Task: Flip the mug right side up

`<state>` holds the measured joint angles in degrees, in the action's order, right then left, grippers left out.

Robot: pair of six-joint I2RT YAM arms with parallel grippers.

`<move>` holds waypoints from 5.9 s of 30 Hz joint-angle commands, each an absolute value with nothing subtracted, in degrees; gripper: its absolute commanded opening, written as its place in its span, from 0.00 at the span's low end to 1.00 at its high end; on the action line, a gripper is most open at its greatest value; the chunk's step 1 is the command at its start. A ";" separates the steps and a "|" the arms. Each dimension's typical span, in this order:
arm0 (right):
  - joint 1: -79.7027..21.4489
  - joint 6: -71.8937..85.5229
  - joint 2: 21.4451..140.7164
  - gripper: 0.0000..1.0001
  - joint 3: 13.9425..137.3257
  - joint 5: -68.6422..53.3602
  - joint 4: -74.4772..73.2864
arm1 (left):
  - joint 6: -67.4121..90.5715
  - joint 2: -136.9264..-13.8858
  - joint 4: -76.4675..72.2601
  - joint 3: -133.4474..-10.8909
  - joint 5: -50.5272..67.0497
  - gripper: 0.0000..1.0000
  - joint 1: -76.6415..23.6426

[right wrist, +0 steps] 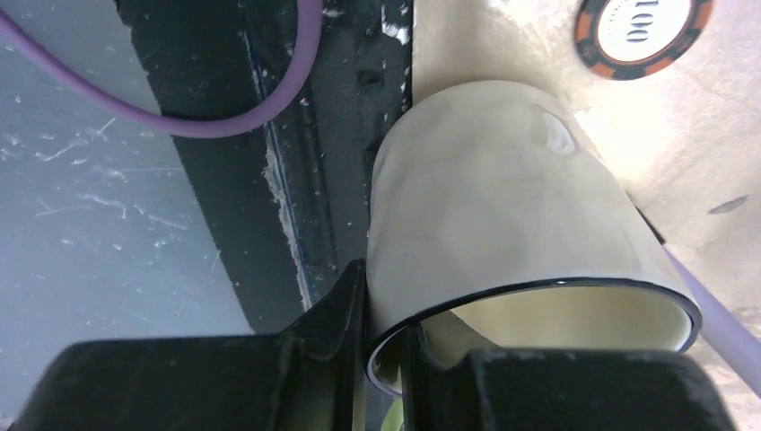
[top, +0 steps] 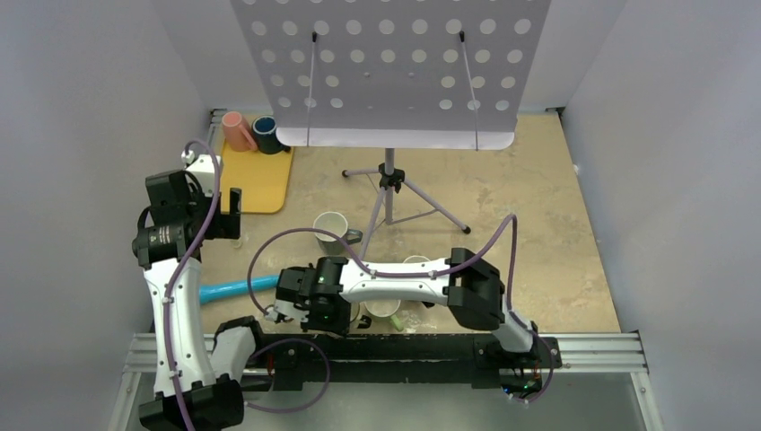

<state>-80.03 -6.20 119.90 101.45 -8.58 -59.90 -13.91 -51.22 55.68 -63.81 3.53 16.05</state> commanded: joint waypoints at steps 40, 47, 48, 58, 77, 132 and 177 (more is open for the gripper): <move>-80.78 -10.56 86.37 0.91 70.09 12.75 -8.73 | 0.97 -136.84 39.45 -135.88 -20.66 0.87 8.84; -80.82 -11.76 88.90 0.91 71.56 10.25 -10.16 | -3.46 -139.78 35.21 -135.71 -18.71 0.88 8.69; -80.78 -11.92 89.48 0.90 72.01 10.26 -10.55 | -3.48 -139.83 35.05 -135.44 -17.90 0.88 8.68; -80.70 -13.58 93.19 0.90 75.08 8.66 -12.88 | -5.42 -142.40 32.65 -139.53 -14.17 0.90 7.66; -80.47 -14.81 92.96 0.90 75.12 10.30 -13.21 | -16.72 -131.10 27.05 -116.06 -16.84 0.88 10.71; -72.67 1.31 92.42 0.96 76.48 -6.22 2.41 | -6.36 -80.11 44.90 -78.53 26.77 0.00 19.93; -64.53 31.77 91.79 0.19 65.40 -16.34 58.56 | -26.72 -49.85 89.20 -76.72 59.38 0.00 20.21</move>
<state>-63.18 35.05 93.80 60.71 -14.72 50.26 -21.74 -49.63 84.75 -78.50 52.71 21.21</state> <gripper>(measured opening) 0.363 0.209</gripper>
